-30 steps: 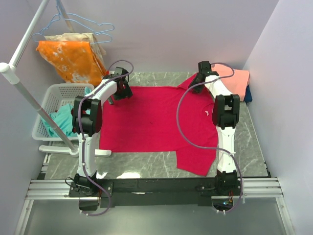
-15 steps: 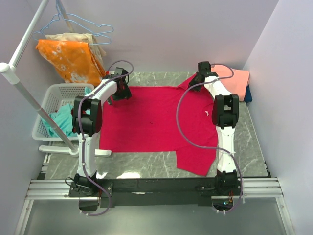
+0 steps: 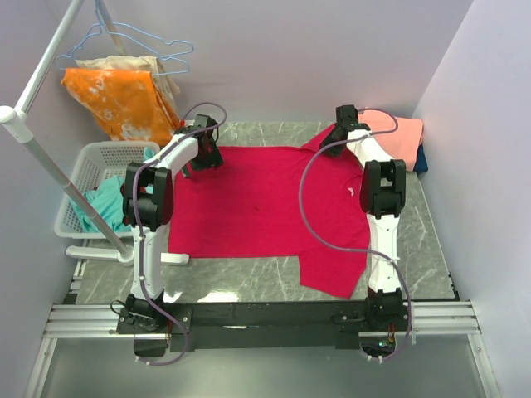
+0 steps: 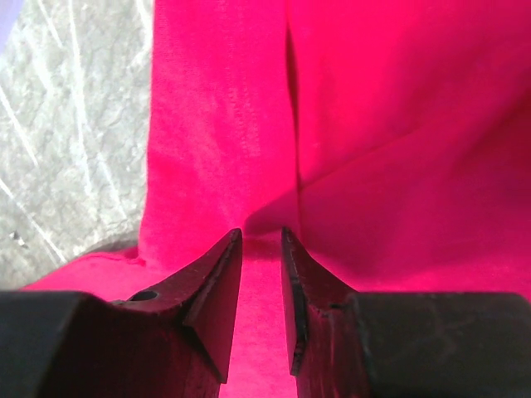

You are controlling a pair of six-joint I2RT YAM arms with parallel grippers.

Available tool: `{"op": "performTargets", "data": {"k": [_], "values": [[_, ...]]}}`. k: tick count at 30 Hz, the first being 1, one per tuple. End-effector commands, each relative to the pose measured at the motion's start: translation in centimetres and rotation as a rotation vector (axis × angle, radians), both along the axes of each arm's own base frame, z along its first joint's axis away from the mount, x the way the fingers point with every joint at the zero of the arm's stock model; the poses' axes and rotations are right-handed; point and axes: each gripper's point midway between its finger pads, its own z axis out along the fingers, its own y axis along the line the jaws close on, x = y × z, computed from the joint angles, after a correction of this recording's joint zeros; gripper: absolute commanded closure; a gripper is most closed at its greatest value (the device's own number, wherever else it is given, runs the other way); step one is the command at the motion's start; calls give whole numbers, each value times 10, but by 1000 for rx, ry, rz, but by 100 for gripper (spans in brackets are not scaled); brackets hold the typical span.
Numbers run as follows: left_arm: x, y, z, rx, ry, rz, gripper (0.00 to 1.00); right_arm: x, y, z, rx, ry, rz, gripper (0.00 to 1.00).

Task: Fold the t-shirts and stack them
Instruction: Flatten the tshirt out

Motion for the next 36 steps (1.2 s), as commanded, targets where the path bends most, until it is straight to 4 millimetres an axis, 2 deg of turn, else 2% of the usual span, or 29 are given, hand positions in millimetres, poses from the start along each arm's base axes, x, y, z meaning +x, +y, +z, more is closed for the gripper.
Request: {"op": "performTargets", "data": {"k": [1,9,16,19,20,24,31,34,35,36], "values": [[6,-2,26,-4,-57,-14,1,-8,-14,27,-56,-16,-25,67],[7,-3,24,-6,-53,-12,1,-8,-16,43,-72,-51,-14,68],[7,-2,25,-3,-54,-11,1,-4,-9,22,-37,-17,2,69],[7,-1,25,1,-51,-11,1,-1,-5,16,-13,-17,5,78],[7,-1,26,2,-52,-9,1,-1,-3,16,-10,-18,5,85],[6,0,26,8,-49,-9,1,3,-1,10,15,-18,-3,100],[6,1,28,15,-50,-9,1,3,2,14,32,-26,0,100],[6,1,26,13,-46,-11,0,0,-3,17,0,-25,-4,81],[6,1,25,11,-46,-10,1,-1,-4,18,-9,-26,-5,71],[6,1,26,11,-48,-10,1,-2,-8,22,-28,-32,-10,69]]}}
